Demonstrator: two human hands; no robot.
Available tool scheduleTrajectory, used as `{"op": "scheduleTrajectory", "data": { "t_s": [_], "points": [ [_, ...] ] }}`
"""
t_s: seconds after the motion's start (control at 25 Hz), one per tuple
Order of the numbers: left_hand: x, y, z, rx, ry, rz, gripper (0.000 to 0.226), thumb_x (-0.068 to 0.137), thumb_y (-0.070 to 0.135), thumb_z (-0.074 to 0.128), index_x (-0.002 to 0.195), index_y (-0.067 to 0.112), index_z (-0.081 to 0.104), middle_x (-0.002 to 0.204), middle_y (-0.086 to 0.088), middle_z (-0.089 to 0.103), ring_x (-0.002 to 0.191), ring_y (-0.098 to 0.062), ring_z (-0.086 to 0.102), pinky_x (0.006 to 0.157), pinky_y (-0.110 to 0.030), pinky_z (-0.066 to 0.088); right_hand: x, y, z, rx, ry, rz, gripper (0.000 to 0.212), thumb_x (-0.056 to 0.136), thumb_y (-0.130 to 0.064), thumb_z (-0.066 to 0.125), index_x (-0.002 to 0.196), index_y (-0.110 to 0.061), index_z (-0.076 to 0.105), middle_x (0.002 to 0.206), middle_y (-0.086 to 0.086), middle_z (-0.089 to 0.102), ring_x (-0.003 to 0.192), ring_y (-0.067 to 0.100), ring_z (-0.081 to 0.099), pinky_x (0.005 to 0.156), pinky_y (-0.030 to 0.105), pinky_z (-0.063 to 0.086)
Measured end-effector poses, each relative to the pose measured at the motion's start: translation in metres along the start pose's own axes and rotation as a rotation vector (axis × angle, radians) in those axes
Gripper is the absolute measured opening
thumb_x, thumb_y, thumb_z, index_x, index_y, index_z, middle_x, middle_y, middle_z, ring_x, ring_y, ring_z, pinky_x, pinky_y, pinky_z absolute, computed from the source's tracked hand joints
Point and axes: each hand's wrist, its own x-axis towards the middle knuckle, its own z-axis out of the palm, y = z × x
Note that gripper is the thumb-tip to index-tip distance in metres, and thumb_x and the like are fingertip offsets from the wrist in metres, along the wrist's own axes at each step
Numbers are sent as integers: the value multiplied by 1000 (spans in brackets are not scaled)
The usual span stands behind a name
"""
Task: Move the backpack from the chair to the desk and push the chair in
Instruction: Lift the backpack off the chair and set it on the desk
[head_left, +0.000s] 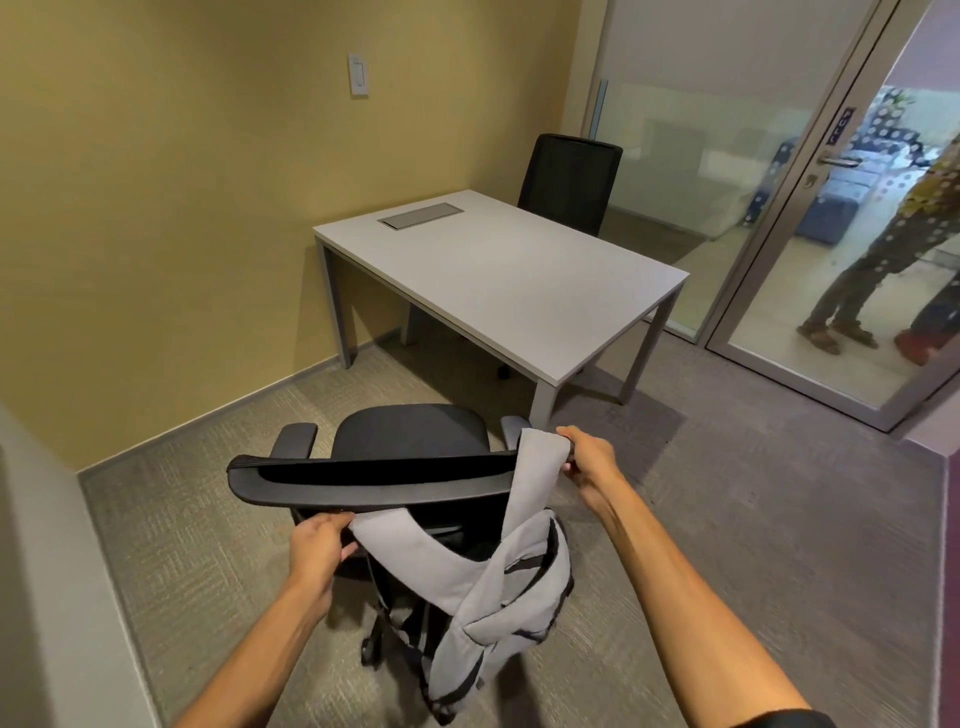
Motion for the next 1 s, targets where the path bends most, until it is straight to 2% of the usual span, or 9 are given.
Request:
{"op": "scheduleTrajectory", "data": {
  "t_s": [0.12, 0.24, 0.48, 0.6, 0.68, 0.8, 0.92, 0.96, 1.0],
  "points": [
    [0, -7, 10, 94, -89, 35, 19, 96, 5, 57, 81, 5, 69, 89, -10, 71, 90, -21, 66, 80, -35, 54, -16, -17, -8, 213, 15, -22, 16, 92, -3, 61, 75, -3, 61, 66, 8, 55, 44, 11, 45, 31, 18, 32],
    [-5, -11, 17, 187, -203, 75, 19, 99, 12, 55, 89, 5, 71, 97, -11, 73, 94, -21, 67, 76, -30, 52, -31, -48, -18, 348, 13, -97, 15, 91, 1, 59, 76, -3, 60, 64, 7, 52, 35, 7, 42, 30, 16, 31],
    [-36, -13, 52, 302, -484, 111, 29, 99, 31, 53, 108, 13, 74, 112, -7, 74, 115, -22, 64, 105, -37, 46, -52, -124, -36, 506, 59, -297, 17, 92, -5, 63, 77, -8, 56, 53, 2, 45, 29, 4, 41, 33, 15, 35],
    [-63, -12, 68, 272, -647, 163, 60, 79, 69, 57, 114, 22, 66, 123, -5, 68, 124, -22, 58, 107, -31, 43, -64, -164, -48, 585, 38, -403, 20, 92, -5, 65, 76, -10, 54, 38, -6, 46, 30, 3, 44, 36, 14, 41],
    [-83, -13, 82, 367, -740, 218, 84, 51, 79, 76, 117, 33, 51, 134, -4, 58, 132, -19, 51, 109, -31, 40, -74, -189, -57, 606, 19, -467, 22, 92, -6, 66, 75, -11, 53, 37, -7, 45, 31, 3, 47, 37, 13, 43],
    [-104, -7, 115, 577, -596, 447, 113, 37, 72, 89, 128, 50, 26, 136, 9, 52, 129, -8, 48, 112, -36, 39, -89, -223, -68, 654, -5, -541, 18, 93, -8, 66, 78, -11, 55, 41, -6, 45, 35, 4, 52, 36, 12, 41],
    [-115, 11, 155, 486, -550, 416, 138, 43, 67, 89, 152, 37, 9, 132, 16, 46, 124, -6, 47, 109, -33, 40, -102, -252, -70, 733, -43, -608, 16, 93, -7, 65, 81, -9, 55, 47, -3, 46, 37, 4, 53, 37, 12, 40],
    [-115, 15, 166, 443, -542, 371, 131, 51, 60, 90, 154, 24, 18, 131, 15, 51, 123, -8, 52, 108, -33, 43, -105, -259, -69, 746, -62, -621, 17, 93, -6, 65, 80, -8, 55, 48, -2, 46, 37, 4, 53, 38, 12, 41],
    [-114, 18, 176, 403, -502, 339, 106, 61, 51, 88, 146, 11, 38, 127, 8, 61, 120, -15, 59, 103, -35, 49, -108, -264, -66, 742, -81, -629, 18, 92, -6, 66, 79, -8, 55, 48, -2, 47, 37, 4, 54, 38, 12, 42]
  ]
}}
